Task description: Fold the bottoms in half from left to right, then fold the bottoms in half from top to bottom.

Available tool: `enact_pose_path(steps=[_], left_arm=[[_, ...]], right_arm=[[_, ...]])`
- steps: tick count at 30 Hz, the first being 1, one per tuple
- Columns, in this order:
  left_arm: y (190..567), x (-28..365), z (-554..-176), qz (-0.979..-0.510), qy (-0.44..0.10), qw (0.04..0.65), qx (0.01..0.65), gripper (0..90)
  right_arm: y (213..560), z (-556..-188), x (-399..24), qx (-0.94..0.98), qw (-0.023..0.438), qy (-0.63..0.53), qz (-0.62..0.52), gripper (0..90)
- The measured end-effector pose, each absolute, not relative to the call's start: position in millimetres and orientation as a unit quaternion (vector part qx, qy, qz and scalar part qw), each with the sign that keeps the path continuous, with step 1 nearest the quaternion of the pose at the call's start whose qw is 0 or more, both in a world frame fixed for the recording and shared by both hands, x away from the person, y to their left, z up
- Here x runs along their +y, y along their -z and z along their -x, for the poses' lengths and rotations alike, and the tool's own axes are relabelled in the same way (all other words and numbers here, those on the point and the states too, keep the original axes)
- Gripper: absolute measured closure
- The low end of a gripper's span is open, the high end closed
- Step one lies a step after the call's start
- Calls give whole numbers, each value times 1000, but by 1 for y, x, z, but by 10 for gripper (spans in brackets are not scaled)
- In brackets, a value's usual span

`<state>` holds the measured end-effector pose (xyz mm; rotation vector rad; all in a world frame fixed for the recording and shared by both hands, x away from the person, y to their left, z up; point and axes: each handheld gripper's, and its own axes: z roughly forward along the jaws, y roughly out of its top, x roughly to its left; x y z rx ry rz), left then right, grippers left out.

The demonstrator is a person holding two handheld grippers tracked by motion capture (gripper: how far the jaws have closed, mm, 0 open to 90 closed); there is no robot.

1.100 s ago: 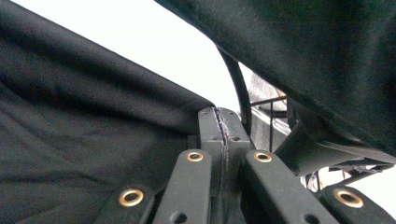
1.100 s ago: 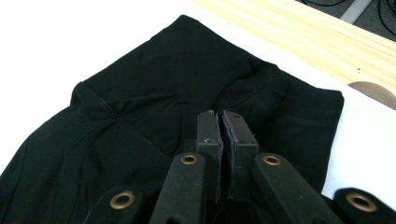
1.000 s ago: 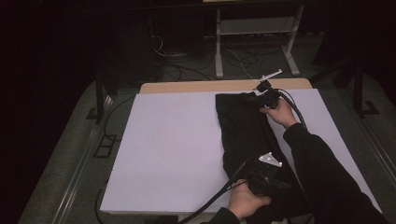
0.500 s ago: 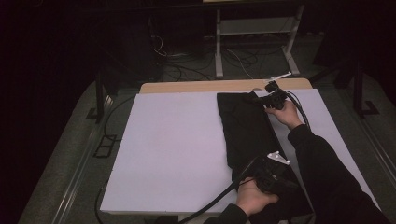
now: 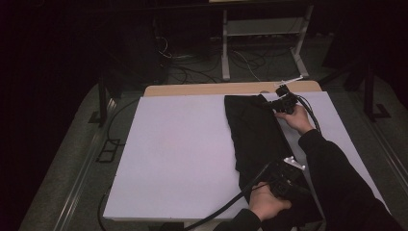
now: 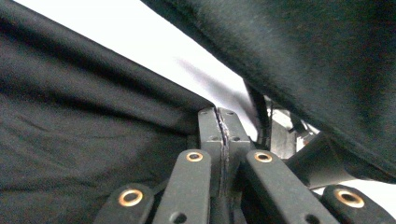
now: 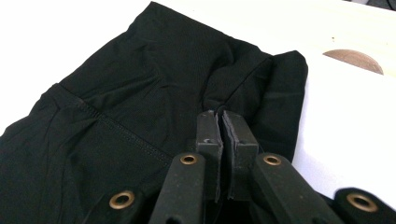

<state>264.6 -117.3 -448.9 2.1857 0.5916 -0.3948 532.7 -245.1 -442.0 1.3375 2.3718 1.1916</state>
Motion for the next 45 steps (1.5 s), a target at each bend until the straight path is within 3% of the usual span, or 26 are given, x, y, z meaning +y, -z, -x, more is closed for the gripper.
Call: enact_pose_path(steps=[3,5,7,11,15,17,18,20,26,27,32,45], left_arm=[[450,-118,-265,-868,159,407,234,862],[452,-118,-266,-863,180,414,227,738],[452,-116,-264,-848,191,440,225,558],[450,-105,-266,-822,209,477,231,413],[446,-96,-267,-821,189,487,230,266],[440,-86,-266,-820,167,498,226,238],[440,-86,-266,-820,167,498,226,217],[435,-75,-265,-816,149,511,227,205],[428,-56,-266,-815,115,519,231,144],[426,-53,-267,-818,102,516,231,134],[418,-37,-274,-814,60,529,232,22],[403,-4,-300,-801,3,540,257,0]], right_arm=[[442,-532,-247,794,77,-395,-455,828],[442,-531,-248,795,78,-384,-462,777],[441,-530,-251,792,83,-375,-475,659],[435,-527,-257,781,97,-368,-495,541],[427,-520,-261,776,105,-372,-499,395],[423,-517,-261,772,105,-374,-502,281],[423,-517,-261,772,105,-374,-502,281],[419,-513,-260,775,105,-368,-503,144],[413,-503,-261,776,106,-379,-494,88],[412,-500,-262,777,98,-390,-484,5],[410,-497,-265,773,96,-399,-483,5],[419,-493,-265,771,76,-413,-479,5]])
